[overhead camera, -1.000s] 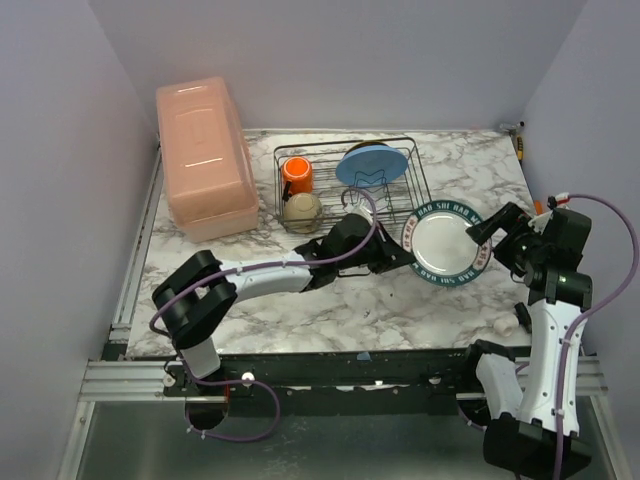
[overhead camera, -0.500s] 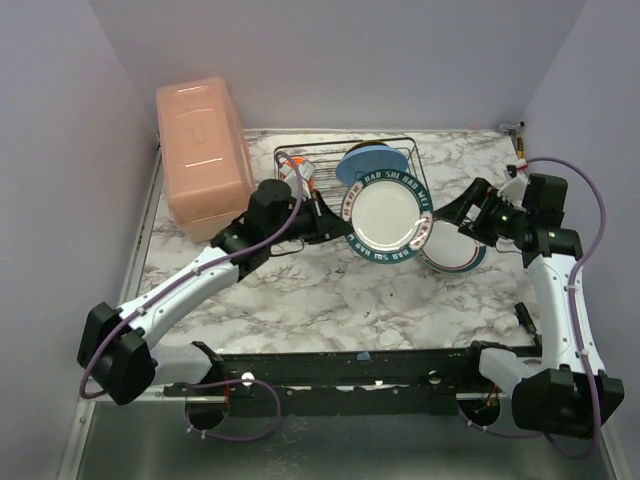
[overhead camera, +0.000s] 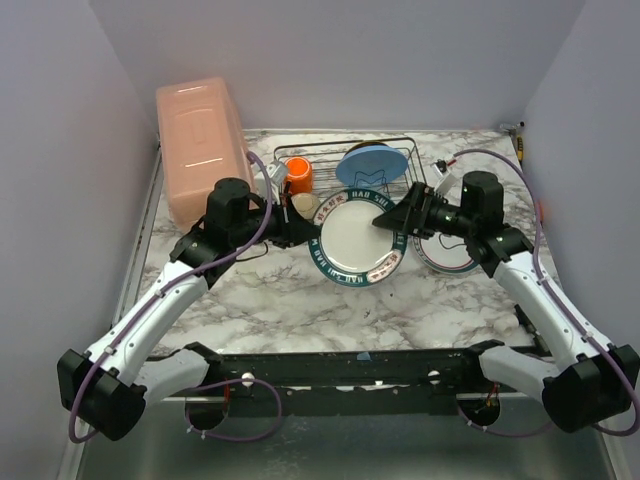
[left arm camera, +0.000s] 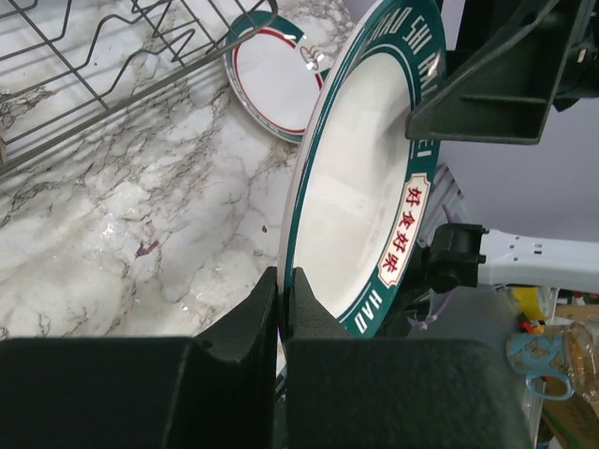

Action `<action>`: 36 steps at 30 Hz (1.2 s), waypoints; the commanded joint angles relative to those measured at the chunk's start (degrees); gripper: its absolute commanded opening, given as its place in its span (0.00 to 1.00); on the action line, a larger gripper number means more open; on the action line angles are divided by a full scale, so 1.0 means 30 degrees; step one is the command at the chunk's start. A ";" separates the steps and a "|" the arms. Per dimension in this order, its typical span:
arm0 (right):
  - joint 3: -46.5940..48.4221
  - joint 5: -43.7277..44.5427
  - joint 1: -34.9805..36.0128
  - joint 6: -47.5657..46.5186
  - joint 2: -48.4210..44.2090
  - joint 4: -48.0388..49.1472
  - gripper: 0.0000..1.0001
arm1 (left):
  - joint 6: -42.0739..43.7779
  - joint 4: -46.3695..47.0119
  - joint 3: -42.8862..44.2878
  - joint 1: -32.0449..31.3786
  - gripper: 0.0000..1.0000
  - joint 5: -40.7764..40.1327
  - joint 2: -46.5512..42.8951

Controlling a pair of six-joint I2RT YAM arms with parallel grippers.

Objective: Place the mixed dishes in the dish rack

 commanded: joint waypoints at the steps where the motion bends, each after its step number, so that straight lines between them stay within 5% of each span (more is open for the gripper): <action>1: -0.0548 -0.1059 0.1192 0.0977 0.0021 0.3296 0.80 | 0.1449 -0.0441 -0.0001 0.0142 0.00 0.1032 -0.0492; 3: -0.1070 -0.1226 0.1833 0.1085 -0.0012 0.4060 0.69 | 0.1479 -0.0336 -0.0087 0.0163 0.00 0.1163 -0.0540; 6: -0.1465 -0.1680 0.2638 0.1016 0.0381 0.4490 0.36 | 0.1499 -0.0491 0.0049 0.0209 0.00 0.1416 -0.0490; 11: -0.2664 -0.2136 0.3005 0.1289 -0.0044 0.6217 0.00 | 0.2049 -0.3461 0.1166 0.0324 0.01 -0.0372 -0.0214; 15: -0.2994 -0.1182 0.3045 0.1088 -0.0320 0.6915 0.00 | 0.2504 -0.4998 0.1250 0.0487 0.51 -0.1445 -0.0847; 19: -0.1748 0.1503 0.3035 0.0075 -0.0226 0.5282 0.00 | 0.3304 -0.5893 0.0729 0.0488 0.71 -0.4727 -0.3386; 28: 0.4130 0.7452 0.3038 -0.9464 0.0886 -0.0215 0.00 | 0.5989 -0.7578 -0.1261 0.0488 0.79 -1.3092 -1.0539; 36: 0.6689 0.8647 0.3049 -1.9744 0.2287 -0.1136 0.00 | 0.8157 -0.7305 -0.3512 0.0502 0.80 -1.5314 -1.4590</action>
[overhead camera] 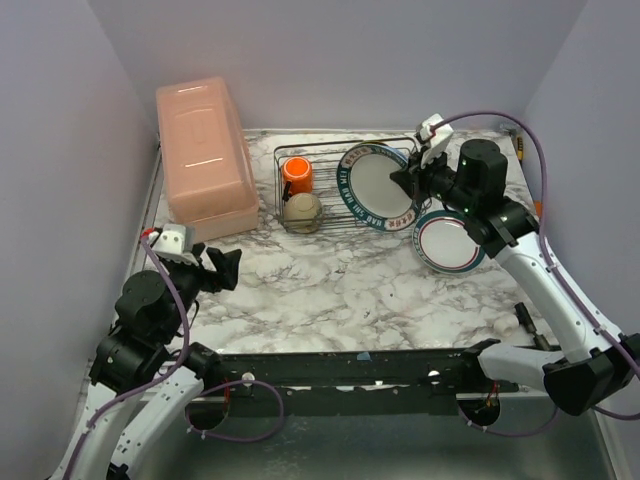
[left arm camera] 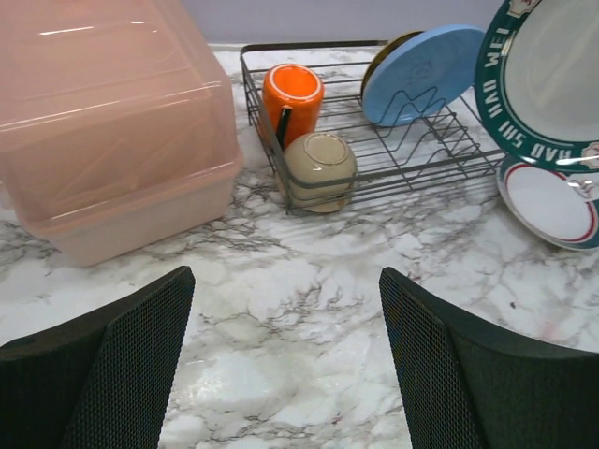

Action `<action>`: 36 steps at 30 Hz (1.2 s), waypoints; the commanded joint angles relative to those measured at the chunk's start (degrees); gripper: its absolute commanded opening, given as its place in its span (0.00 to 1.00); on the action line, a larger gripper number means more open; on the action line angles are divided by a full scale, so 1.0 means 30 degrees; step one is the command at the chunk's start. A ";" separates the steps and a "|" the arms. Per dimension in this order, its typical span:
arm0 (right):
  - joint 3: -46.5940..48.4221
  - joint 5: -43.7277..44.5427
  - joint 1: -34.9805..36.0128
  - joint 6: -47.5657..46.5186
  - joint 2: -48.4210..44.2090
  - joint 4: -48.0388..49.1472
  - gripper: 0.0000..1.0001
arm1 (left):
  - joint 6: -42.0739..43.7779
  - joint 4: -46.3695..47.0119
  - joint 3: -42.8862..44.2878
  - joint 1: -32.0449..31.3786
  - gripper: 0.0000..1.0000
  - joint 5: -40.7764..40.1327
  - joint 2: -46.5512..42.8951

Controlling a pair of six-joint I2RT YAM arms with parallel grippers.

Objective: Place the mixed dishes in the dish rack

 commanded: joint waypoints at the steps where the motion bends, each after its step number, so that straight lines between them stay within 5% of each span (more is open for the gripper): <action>1: 0.1025 0.0739 0.0044 -0.7788 0.0712 -0.0863 0.00 | 0.1823 -0.0019 -0.1260 0.0037 0.80 -0.2503 -0.1451; 9: 0.1553 0.0966 0.0062 -1.3845 0.2058 0.0720 0.00 | 0.1857 0.1932 -0.3419 -0.0074 0.81 -0.2868 -0.3928; 16: 0.5104 0.2097 0.0060 -1.7905 0.5873 -0.1980 0.00 | 0.1524 0.2315 -0.3851 -0.0075 0.81 -0.3070 -0.3770; 23: 0.5020 0.1711 0.0041 -2.3926 0.6277 -0.2417 0.00 | 0.1534 0.2775 -0.4199 -0.0076 0.80 -0.2810 -0.3564; 36: 0.8026 0.1489 0.0030 -2.6646 0.9730 -0.4236 0.00 | 0.1589 0.2927 -0.4317 -0.0096 0.80 -0.2749 -0.3546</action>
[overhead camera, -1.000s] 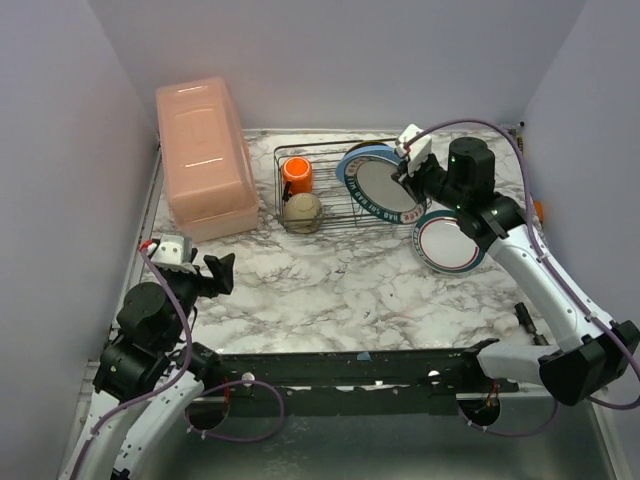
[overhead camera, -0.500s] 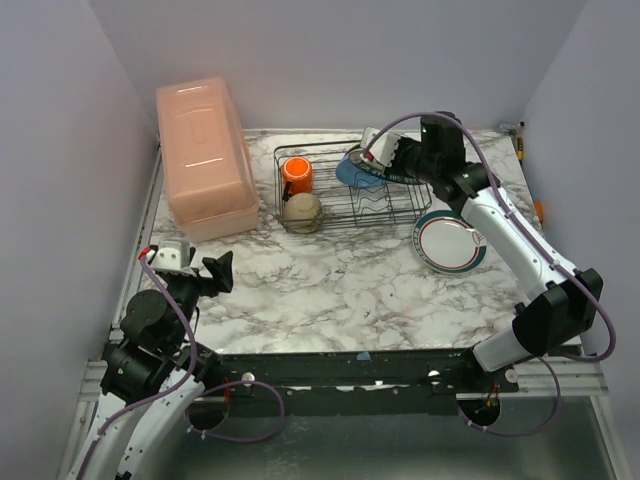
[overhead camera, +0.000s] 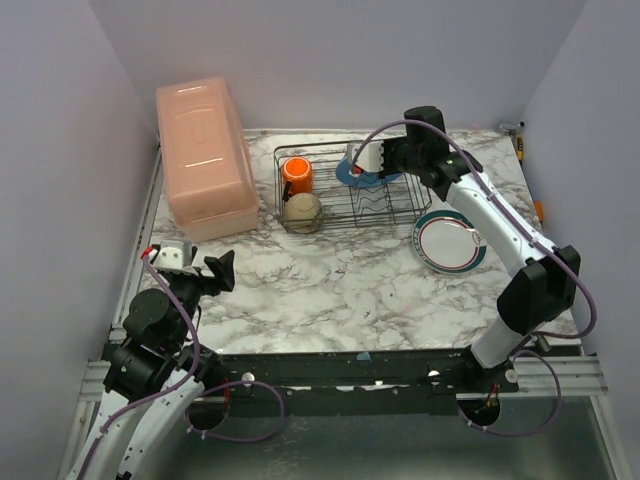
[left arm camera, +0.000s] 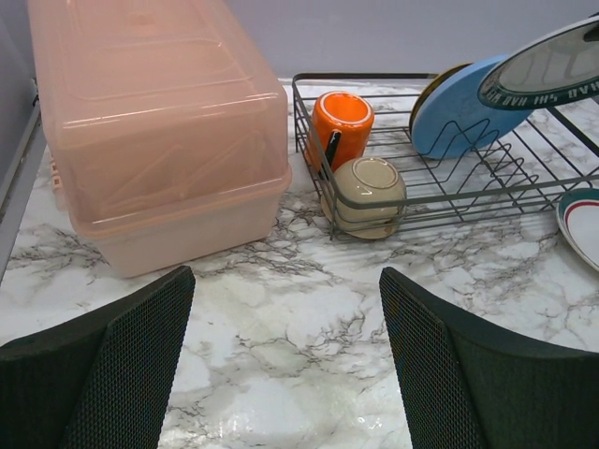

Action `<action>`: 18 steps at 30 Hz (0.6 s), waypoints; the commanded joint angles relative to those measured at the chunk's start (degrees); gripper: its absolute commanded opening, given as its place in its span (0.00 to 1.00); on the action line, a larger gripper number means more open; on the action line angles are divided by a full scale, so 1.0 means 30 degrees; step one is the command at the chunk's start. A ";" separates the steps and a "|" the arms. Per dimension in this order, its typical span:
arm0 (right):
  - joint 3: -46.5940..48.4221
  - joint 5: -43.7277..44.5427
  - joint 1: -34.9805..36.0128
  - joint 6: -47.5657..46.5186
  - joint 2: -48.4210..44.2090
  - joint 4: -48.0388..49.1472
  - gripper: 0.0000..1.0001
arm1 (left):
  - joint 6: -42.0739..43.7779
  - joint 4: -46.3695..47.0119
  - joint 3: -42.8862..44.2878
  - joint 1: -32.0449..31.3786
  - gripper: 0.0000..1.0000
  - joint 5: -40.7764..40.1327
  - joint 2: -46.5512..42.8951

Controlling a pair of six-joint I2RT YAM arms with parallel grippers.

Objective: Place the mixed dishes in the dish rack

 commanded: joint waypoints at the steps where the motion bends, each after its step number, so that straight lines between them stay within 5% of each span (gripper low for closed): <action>1: 0.1920 -0.0180 0.0029 -0.1651 0.1415 -0.0789 0.00 | 0.0054 0.0315 -0.0043 -0.0026 0.80 -0.0035 -0.0008; 18: 0.2351 -0.0344 0.0032 -0.1854 0.3467 -0.0552 0.00 | 0.0085 0.0386 -0.0127 -0.0052 0.81 0.0078 -0.0005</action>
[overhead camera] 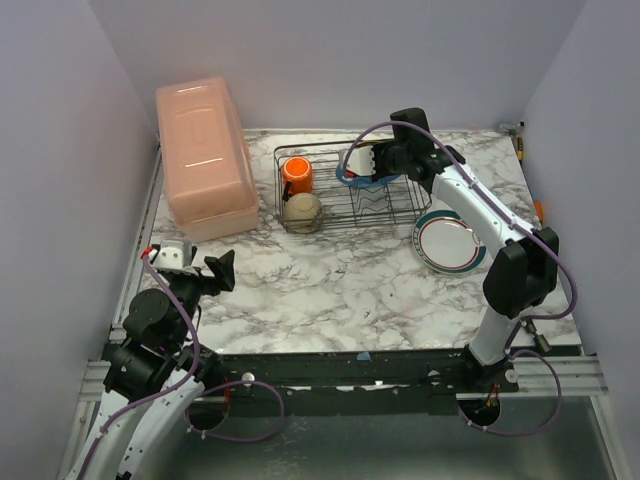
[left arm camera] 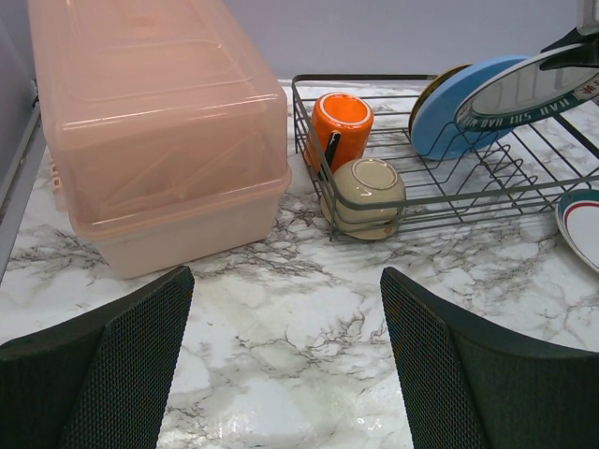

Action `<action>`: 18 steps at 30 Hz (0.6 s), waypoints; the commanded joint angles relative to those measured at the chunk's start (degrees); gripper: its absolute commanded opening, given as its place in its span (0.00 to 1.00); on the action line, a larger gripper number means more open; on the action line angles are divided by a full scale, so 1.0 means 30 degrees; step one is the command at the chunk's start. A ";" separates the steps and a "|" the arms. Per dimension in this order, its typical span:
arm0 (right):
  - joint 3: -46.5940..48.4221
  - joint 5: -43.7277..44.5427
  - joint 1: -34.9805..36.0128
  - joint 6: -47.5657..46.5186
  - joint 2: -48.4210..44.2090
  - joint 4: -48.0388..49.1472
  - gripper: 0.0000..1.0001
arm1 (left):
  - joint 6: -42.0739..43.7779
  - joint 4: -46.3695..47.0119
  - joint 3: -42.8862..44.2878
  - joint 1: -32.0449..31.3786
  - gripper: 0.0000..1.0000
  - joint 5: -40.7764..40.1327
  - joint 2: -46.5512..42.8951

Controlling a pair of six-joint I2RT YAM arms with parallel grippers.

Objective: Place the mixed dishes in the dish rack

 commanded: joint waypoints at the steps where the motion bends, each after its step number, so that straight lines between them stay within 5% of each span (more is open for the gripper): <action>1: 0.0480 -0.0233 0.0033 -0.0339 0.0294 0.0389 0.00 | 0.0077 0.0337 -0.0135 -0.0051 0.81 0.0067 0.0015; 10: 0.0309 -0.0425 0.0051 0.0148 0.1130 0.1059 0.01 | 0.0095 0.0351 -0.0170 -0.0082 0.81 0.0100 0.0066; 18: -0.0827 -0.0592 0.0114 0.1622 0.1030 0.2996 0.22 | 0.0107 0.0410 -0.0230 -0.0082 0.81 0.0201 0.0072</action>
